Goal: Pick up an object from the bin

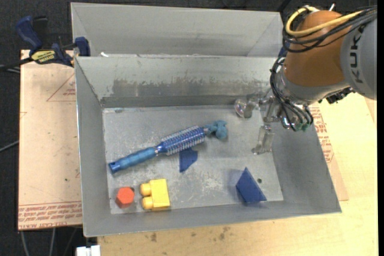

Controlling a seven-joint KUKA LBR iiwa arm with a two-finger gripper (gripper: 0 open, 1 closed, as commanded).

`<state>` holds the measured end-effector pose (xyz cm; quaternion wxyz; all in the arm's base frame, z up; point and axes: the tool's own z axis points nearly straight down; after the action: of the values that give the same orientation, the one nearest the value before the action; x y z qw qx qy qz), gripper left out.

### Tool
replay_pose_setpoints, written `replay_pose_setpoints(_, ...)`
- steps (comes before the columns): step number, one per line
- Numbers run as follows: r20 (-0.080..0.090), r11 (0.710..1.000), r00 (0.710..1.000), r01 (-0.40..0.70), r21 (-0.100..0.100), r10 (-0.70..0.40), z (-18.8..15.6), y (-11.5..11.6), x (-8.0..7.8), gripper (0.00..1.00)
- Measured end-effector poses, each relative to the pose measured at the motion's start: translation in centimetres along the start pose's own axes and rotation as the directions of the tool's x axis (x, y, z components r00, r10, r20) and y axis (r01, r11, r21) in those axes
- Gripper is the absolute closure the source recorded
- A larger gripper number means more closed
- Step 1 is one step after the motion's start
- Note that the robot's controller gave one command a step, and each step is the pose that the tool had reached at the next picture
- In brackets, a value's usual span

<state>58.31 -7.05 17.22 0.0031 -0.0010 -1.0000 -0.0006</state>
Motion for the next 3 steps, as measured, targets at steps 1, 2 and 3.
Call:
replay_pose_setpoints(1,0.003,0.999,0.999,0.045,-0.002,-0.045,10.6,8.2,-2.8,0.00)
replay_pose_setpoints(2,0.012,0.986,0.986,0.168,0.000,-0.168,7.1,12.2,-4.0,0.00)
replay_pose_setpoints(3,0.008,0.996,0.996,0.084,0.000,-0.084,7.2,11.7,-3.6,0.00)
